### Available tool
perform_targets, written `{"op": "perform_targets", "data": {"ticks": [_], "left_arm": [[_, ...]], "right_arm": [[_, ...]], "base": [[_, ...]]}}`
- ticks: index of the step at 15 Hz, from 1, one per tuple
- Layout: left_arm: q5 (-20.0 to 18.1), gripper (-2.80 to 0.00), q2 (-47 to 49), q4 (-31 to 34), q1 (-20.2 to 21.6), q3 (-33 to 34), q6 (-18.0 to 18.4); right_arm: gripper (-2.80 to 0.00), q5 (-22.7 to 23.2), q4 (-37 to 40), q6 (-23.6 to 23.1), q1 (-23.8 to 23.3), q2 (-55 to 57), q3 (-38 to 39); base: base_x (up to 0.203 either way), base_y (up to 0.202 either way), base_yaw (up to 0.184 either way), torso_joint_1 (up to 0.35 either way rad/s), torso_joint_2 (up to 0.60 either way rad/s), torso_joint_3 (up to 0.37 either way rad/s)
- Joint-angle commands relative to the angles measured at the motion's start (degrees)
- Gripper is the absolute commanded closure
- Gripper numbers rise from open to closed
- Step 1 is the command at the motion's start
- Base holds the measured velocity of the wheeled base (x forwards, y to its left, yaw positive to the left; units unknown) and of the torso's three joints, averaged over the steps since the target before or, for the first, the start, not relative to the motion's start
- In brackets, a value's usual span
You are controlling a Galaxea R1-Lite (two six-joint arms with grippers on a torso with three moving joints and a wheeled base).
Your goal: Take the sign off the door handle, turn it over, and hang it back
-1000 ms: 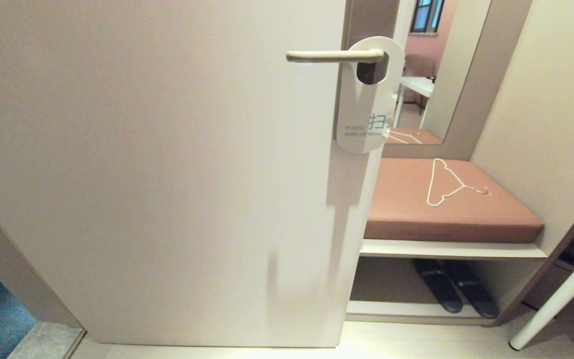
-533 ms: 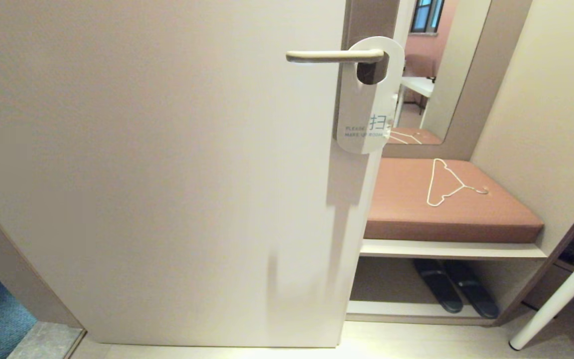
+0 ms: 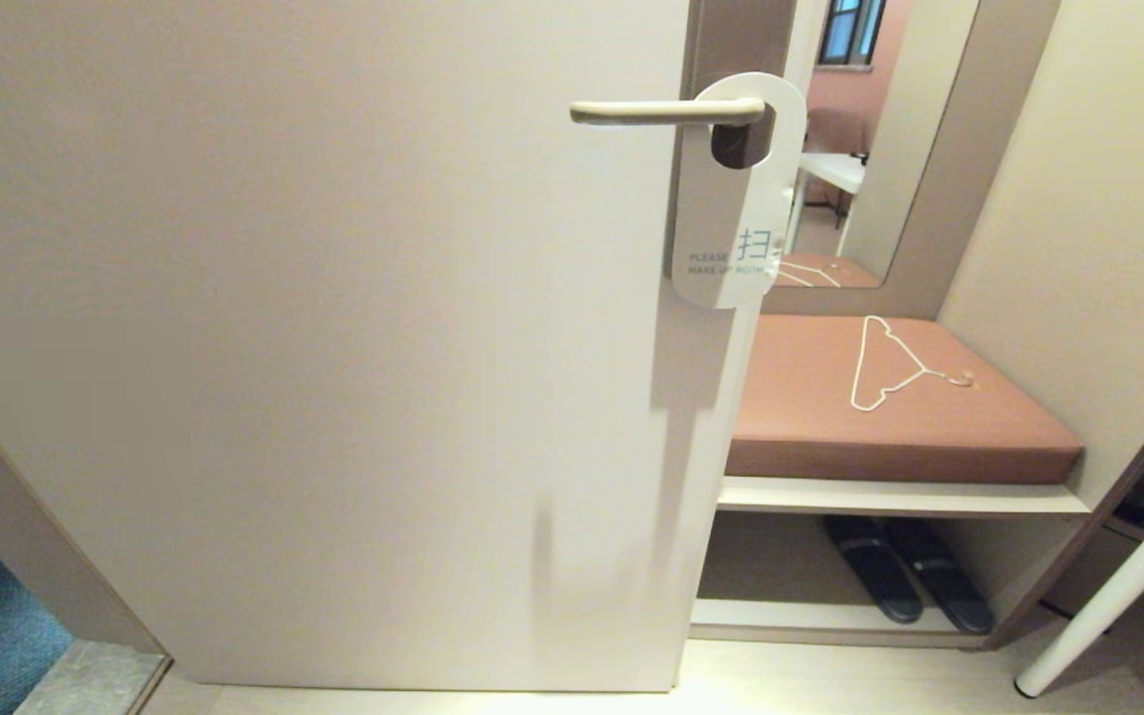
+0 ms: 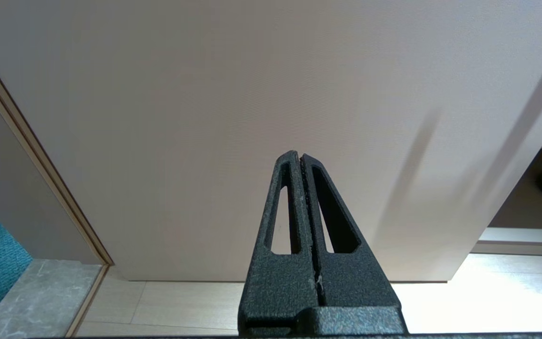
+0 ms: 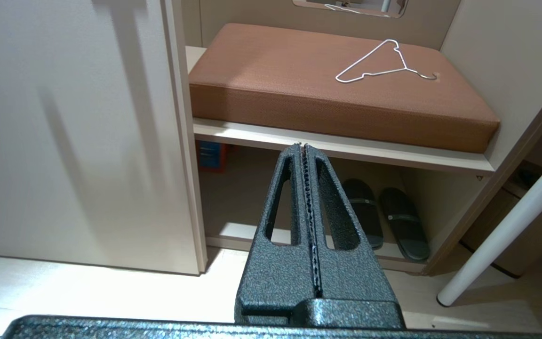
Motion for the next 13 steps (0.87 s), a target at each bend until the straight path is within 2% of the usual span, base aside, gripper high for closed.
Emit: {"op": "perform_targets", "data": {"ticks": [1, 13], "left_arm": [[0.1, 0.0, 0.1, 0.0, 0.0, 0.0, 0.0], [0.1, 0.0, 0.1, 0.0, 0.0, 0.0, 0.0]], "right_arm": [[0.0, 0.0, 0.0, 0.0, 0.0, 0.0, 0.0], [0.0, -0.1, 0.0, 0.3, 0.0, 0.0, 0.0]], "base": [[0.0, 0.0, 0.0, 0.0, 0.0, 0.0], [0.0, 0.0, 0.0, 0.0, 0.0, 0.0]]}}
